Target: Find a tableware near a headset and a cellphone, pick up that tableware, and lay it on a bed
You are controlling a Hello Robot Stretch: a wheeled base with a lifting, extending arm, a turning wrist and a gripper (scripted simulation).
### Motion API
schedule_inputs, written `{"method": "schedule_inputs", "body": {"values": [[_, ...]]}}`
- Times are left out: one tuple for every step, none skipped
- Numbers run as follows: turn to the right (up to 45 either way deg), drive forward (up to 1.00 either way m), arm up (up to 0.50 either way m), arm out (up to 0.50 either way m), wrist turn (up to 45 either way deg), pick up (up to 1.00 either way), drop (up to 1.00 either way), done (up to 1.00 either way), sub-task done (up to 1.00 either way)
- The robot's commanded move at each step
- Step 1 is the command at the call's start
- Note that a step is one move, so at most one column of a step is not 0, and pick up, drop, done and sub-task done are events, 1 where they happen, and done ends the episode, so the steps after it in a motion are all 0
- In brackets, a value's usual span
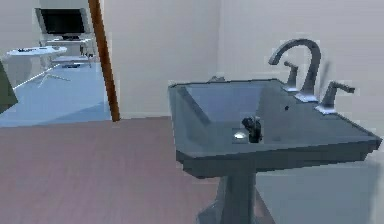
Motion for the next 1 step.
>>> {"method": "schedule_inputs", "body": {"values": [[-33.0, 0.00, 0.00, 0.00, 0.0, 0.00, 0.00, 0.00, 0.00]]}}
